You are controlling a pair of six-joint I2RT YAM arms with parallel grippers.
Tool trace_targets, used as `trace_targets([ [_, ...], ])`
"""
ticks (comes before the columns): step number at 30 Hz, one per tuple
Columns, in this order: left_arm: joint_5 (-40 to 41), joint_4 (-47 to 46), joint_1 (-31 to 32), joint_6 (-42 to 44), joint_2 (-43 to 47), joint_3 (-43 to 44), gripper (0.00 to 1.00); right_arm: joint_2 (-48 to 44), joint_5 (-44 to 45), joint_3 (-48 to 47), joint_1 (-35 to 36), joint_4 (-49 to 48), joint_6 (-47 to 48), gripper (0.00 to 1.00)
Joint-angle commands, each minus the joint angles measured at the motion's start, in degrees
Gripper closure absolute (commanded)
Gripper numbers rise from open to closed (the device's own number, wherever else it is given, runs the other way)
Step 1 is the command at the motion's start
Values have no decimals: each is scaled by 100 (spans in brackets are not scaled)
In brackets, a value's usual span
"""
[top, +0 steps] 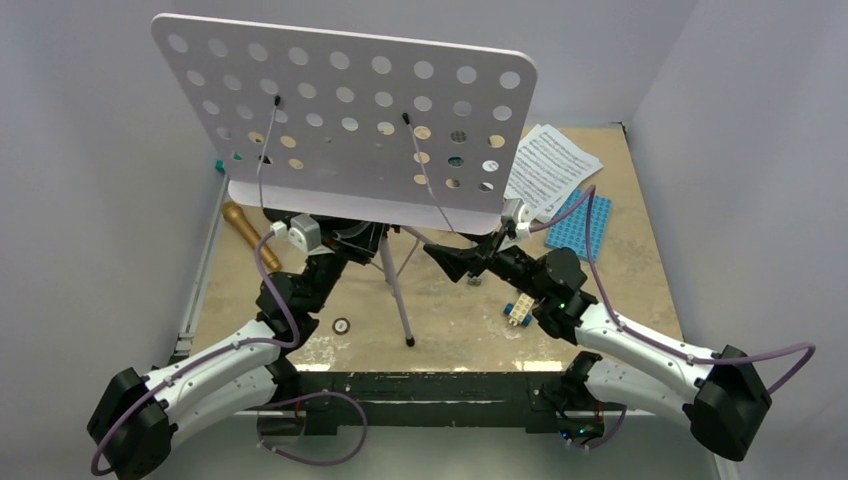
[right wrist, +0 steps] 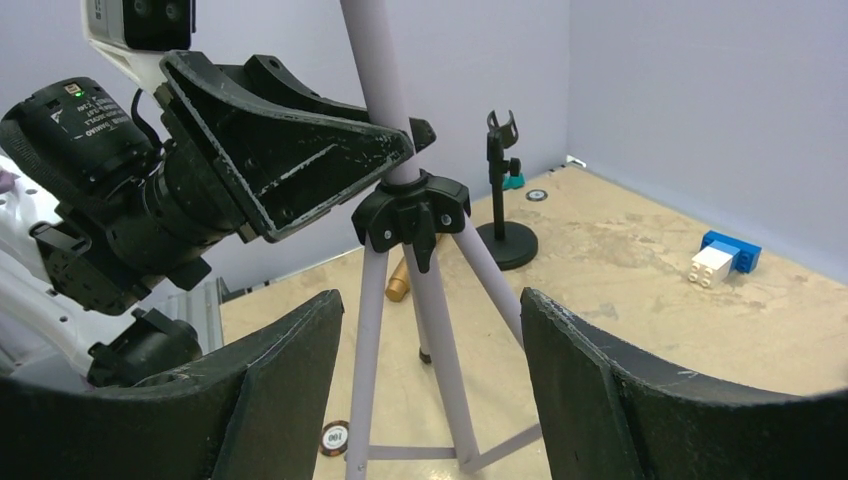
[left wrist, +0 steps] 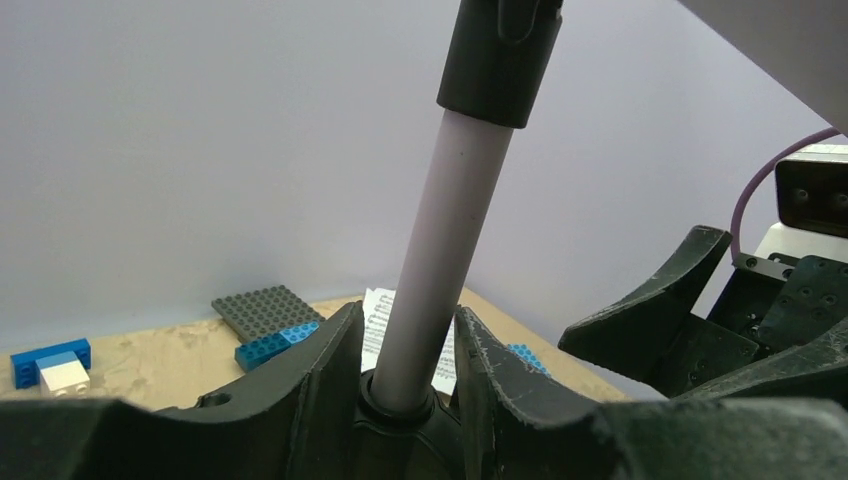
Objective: Pack up the instrument practice props
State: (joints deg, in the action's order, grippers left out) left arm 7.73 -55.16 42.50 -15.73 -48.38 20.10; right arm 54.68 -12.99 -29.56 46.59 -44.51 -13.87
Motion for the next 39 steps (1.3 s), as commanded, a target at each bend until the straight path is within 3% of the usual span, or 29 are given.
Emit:
trace_targets([
  [1, -149, 1348, 85, -179, -186, 33, 56, 43, -54, -285, 8, -110, 102, 30],
  [13, -155, 1539, 83, -250, 297, -56, 46, -39, 96, -247, -25, -152, 141, 30],
  [24, -223, 2204, 83, -391, 980, -7, 29, -226, -375, 175, -939, -579, -1046, 23],
  [29, -302, 2596, 83, -643, 1354, 3, 23, 293, -1108, 131, -1166, -1675, -1050, 22],
  [33, -209, 3122, 90, -851, 1853, -6, 1, 1039, -2022, -225, -1637, -2513, -1614, 23],
  [39, -65, 4319, 83, -1079, 2731, 79, 0, 1856, -2649, -857, -1824, -3296, -2027, 25],
])
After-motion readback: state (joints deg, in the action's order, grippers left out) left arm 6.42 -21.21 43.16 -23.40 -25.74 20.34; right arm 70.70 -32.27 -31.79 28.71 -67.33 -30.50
